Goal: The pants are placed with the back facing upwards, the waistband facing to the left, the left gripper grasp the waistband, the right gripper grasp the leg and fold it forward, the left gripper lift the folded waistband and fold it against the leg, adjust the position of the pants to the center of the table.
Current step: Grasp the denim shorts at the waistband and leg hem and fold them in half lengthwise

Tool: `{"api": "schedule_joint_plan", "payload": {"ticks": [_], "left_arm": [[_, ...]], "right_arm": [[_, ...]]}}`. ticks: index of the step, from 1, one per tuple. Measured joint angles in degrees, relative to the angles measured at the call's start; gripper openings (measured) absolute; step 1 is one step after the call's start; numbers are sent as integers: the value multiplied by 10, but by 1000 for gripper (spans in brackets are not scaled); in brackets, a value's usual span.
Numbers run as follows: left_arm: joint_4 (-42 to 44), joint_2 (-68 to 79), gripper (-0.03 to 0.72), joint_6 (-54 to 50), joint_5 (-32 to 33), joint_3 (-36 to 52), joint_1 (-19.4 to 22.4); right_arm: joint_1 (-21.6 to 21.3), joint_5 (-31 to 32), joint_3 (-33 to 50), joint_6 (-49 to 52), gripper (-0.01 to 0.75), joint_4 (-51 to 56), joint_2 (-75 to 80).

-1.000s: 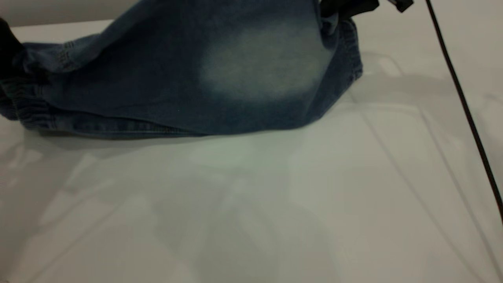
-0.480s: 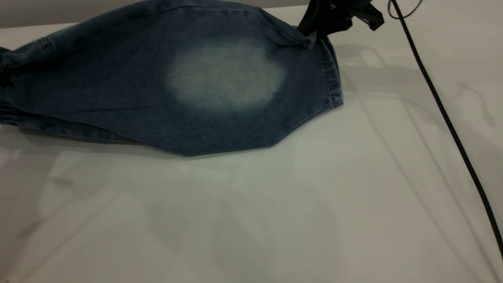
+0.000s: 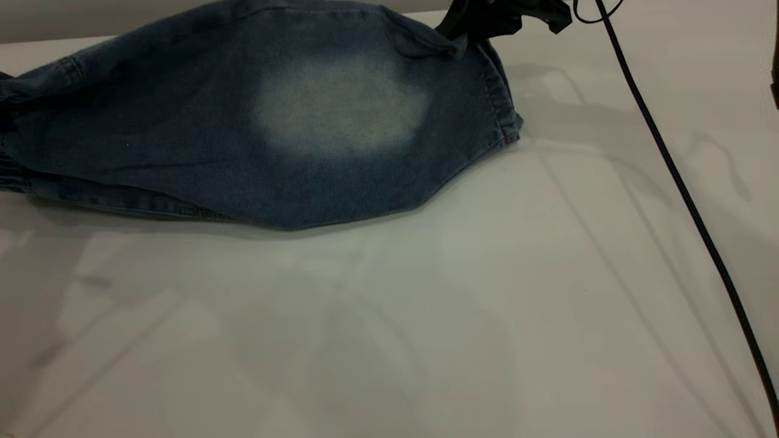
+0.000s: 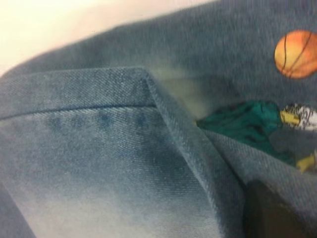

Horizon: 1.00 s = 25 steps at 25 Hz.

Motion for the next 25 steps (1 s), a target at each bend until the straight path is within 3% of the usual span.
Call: {"api": "schedule_joint_plan", "payload": {"ticks": [16,21,25], "left_arm": [[1,0,160,14,-33,0,0],[1,0,160,14,-40,0,0],[1,13,160,15,-41,0,0]], "right_arm": [[0,5,-10,-32,38,11,-1],[0,2,-10,-39,190,14,-1],[0,-2,-10,-40,405,14,-1]]}}
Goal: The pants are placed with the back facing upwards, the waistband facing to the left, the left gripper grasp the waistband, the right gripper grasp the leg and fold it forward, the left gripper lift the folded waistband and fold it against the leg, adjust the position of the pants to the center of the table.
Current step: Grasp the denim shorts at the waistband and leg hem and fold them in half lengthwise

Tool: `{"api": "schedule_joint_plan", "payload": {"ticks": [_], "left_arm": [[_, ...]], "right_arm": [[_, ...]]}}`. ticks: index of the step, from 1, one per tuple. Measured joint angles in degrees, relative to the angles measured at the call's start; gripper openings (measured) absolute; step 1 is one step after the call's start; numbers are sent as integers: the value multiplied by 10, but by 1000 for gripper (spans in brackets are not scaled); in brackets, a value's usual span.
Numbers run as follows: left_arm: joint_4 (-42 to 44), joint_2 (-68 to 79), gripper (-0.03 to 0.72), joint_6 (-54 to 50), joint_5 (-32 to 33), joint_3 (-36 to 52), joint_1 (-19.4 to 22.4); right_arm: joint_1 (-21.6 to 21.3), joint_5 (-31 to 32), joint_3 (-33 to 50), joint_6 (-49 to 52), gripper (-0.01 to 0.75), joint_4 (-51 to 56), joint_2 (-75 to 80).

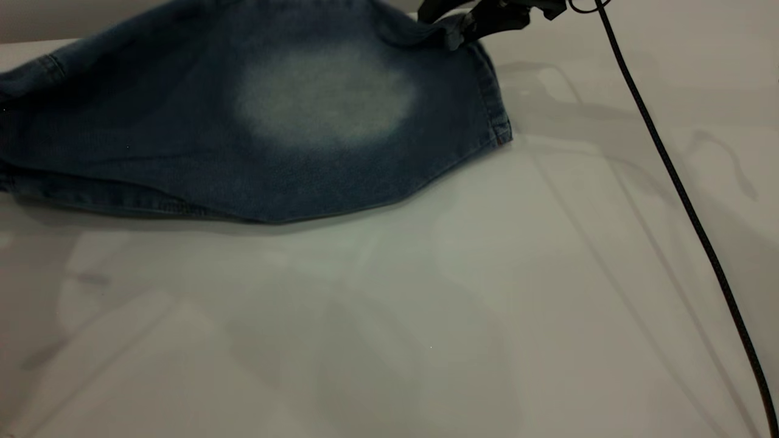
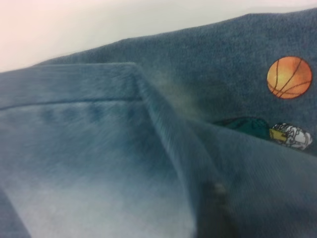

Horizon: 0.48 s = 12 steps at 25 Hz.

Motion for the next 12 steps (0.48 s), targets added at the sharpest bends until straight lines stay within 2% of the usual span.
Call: {"api": "schedule_joint_plan", "payload": {"ticks": [3,5,8,12], "left_arm": [[0,18,160,0,0,0,0],[0,31,160,0,-5,0,1],[1,47,160,0,-17,0,12],[1,65,160,-6,-18,-1,37]], "right_arm": [[0,1,0,-1,569,-1,0],[0,6,0,-2,631,-1,1],[0,18,0,-13,648,-1,1],[0,24,0,-14,604,-1,1]]}}
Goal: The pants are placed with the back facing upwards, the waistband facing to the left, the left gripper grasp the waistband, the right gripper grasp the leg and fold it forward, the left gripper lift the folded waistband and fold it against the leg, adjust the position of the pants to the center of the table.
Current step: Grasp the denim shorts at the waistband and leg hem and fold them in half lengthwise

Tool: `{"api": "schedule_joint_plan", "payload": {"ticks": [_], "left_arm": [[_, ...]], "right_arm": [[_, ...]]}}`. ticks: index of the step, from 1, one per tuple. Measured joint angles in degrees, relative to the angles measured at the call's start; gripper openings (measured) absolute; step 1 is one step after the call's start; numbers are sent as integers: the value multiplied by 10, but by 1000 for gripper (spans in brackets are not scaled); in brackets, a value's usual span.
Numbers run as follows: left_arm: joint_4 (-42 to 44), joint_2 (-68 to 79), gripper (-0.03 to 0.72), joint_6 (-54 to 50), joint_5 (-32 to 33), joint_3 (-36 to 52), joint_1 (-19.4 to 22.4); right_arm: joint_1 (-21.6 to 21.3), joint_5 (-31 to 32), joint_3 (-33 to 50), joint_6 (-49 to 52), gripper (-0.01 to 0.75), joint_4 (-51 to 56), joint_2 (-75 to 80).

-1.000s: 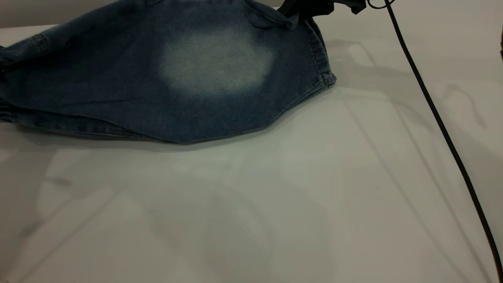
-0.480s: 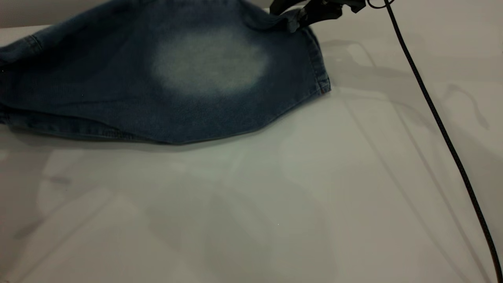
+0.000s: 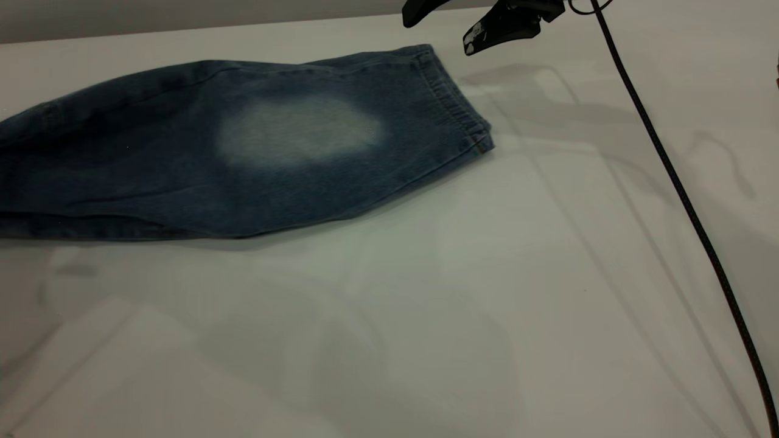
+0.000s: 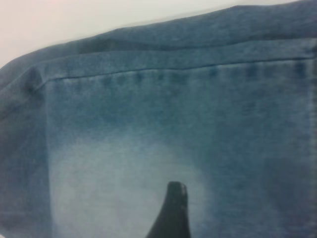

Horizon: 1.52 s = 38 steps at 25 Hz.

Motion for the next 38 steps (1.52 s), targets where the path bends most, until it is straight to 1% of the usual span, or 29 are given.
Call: {"api": "schedule_joint_plan", "payload": {"ticks": [3,5,9,11,13,15,19,22,24,27,30,33,38], "left_arm": [[20,8,165,1,-3,-11,20],[52,10,188,0,3,-23,27],[104,15,307,0,6,-49,27],[108,23,379,0,11,-58,27],[108,32,432,6,27,-64,27],[111,39,467,9,29,-66,27],[133,41,482,43,26,-72,27],[148,41,485,94,33,-86,27],[153,41,486,137,44,-100,27],[149,41,486,206,82,-114,34],[149,40,486,254,137,-118,66],[151,40,486,268,223,-118,117],[152,40,486,287,368,-118,237]], "right_arm": [[0,2,0,0,567,0,0],[0,5,0,0,558,0,1],[0,5,0,1,556,-3,3],[0,7,1,1,556,-4,3],[0,9,1,2,556,-7,3],[-1,14,1,3,555,-9,3],[-1,15,1,2,554,-14,3],[-1,18,1,2,554,-14,3],[-1,21,1,1,554,-16,3],[-1,26,1,1,552,-22,3],[-1,31,1,1,552,-27,3],[-1,45,1,1,552,-27,3],[-1,50,1,1,552,-27,3]]}}
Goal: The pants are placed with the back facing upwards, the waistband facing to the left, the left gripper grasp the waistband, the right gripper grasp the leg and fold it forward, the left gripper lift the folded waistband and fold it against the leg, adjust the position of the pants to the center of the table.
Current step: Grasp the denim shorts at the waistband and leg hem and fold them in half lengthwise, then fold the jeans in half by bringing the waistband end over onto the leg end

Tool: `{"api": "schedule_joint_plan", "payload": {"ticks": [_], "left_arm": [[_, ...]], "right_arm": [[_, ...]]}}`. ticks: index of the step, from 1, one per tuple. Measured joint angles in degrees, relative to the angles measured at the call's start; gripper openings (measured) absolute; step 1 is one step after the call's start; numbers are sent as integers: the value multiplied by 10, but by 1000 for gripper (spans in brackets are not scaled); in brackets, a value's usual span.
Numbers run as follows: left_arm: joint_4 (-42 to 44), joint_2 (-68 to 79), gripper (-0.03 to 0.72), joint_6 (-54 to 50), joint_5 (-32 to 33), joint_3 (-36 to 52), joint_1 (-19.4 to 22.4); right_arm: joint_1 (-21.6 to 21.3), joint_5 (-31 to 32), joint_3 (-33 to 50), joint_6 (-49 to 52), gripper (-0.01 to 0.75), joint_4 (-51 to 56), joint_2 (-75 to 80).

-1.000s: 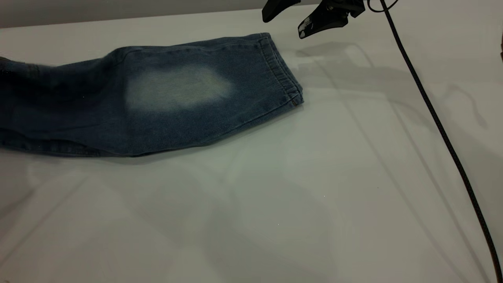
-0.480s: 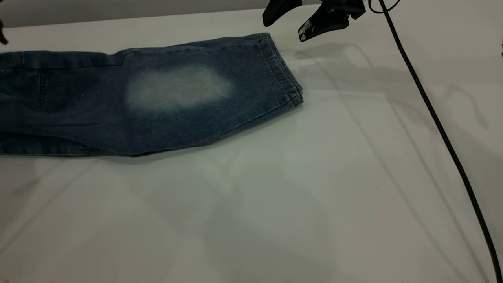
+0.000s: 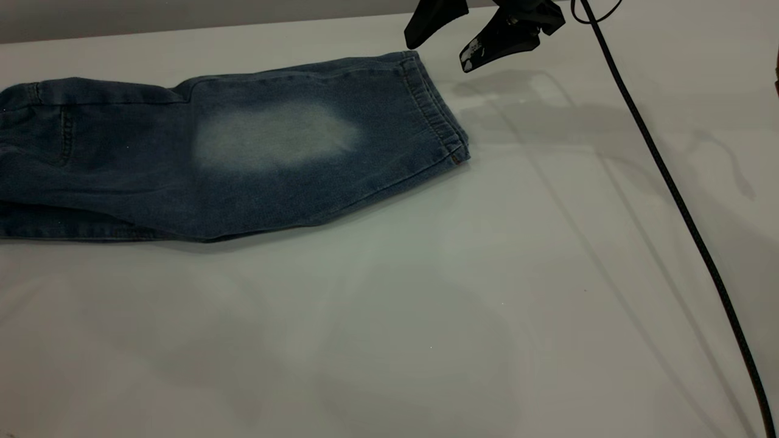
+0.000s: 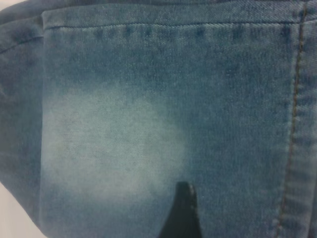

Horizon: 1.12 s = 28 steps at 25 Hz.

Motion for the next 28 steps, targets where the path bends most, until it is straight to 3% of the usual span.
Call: {"api": "schedule_joint_plan", "payload": {"ticks": [4,7,21,28], "left_arm": [[1,0,486,48,65,0,81],[1,3,486,88,72,-5,106],[-3,36,490,293,11,-40,104],[-11,43,601,302,-5,-45,103]], "right_arm": [[0,-1,0,1,552,1,0],[0,-1,0,0,552,2,0],[0,6,0,-2,552,3,0],[0,6,0,-3,552,2,0]]}}
